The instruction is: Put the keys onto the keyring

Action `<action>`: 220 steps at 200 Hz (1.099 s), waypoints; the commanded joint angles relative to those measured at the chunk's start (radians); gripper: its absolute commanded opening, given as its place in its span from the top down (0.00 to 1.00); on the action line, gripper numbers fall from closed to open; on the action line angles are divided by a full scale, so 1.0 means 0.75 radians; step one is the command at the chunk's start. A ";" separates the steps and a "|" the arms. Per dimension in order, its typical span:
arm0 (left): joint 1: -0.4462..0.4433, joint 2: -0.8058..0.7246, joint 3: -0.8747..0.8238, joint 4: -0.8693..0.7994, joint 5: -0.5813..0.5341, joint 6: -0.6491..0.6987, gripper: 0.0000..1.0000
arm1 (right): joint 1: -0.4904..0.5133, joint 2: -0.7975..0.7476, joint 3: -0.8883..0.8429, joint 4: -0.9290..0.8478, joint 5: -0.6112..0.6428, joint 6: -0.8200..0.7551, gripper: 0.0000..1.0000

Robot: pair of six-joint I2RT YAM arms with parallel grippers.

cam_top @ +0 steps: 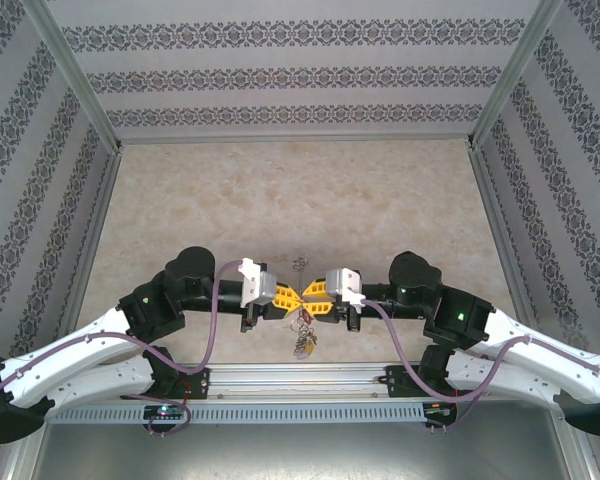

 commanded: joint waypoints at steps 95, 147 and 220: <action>0.015 -0.029 -0.011 0.239 0.056 -0.040 1.00 | 0.005 -0.036 -0.044 0.023 0.007 0.028 1.00; 0.009 0.079 0.160 -0.191 -0.120 0.106 0.86 | 0.003 -0.021 -0.007 -0.016 0.110 -0.001 1.00; -0.018 0.120 0.248 -0.449 -0.314 0.231 0.81 | -0.001 0.068 0.040 -0.053 0.137 -0.015 1.00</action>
